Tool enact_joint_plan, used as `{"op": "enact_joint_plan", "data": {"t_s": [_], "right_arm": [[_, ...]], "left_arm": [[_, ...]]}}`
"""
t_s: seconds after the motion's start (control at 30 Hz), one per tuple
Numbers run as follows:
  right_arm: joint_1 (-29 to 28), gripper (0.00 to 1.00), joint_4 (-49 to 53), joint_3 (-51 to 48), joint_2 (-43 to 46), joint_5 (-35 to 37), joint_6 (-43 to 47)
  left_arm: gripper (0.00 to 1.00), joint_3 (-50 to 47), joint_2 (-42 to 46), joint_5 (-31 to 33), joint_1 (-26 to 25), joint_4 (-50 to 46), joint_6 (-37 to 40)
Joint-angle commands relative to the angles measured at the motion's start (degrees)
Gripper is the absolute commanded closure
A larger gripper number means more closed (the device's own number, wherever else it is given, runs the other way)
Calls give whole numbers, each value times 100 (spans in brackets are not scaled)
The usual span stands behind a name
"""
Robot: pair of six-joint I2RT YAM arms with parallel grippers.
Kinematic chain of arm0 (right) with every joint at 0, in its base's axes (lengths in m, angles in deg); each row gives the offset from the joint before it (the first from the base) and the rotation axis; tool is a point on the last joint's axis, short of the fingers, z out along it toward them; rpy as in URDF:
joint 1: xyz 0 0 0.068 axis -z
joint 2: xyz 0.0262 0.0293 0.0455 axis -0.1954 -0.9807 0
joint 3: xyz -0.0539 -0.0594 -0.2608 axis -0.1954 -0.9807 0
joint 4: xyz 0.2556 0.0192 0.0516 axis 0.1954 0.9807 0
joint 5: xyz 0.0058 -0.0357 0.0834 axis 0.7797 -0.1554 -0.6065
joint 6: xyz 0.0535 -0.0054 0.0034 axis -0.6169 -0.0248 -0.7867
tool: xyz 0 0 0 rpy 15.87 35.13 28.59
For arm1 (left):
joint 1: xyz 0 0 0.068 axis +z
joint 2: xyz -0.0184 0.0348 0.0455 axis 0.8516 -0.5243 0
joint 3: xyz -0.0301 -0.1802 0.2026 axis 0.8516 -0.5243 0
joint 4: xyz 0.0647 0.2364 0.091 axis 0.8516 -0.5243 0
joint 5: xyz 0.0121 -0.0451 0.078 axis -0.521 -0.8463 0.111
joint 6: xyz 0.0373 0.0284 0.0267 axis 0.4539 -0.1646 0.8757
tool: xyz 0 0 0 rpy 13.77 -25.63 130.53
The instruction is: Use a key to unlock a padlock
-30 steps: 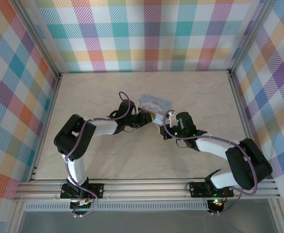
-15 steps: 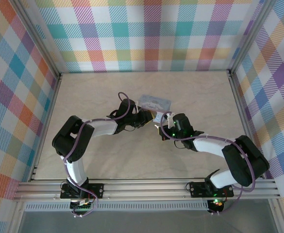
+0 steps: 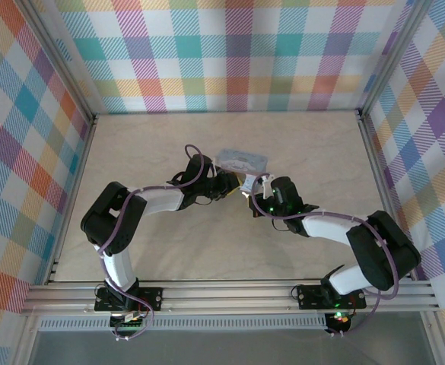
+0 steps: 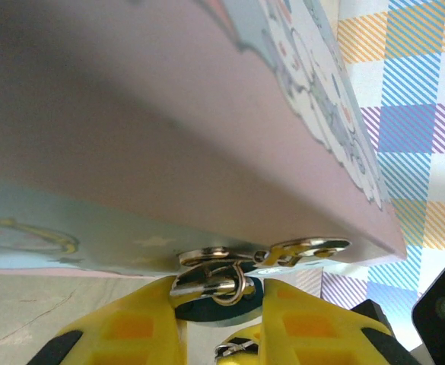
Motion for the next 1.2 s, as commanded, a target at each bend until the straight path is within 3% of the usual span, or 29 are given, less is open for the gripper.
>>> {"op": "enact_joint_plan", "data": {"t_s": [0.0,1.17], "right_arm": [[-19,100,-122,205,-114,142,-91],[-21,100,-591,356,-440,75,-328]], "left_arm": [[78,193,242,50,-76,-46,-101],[79,233,206,112,-129,-115,-100]]}}
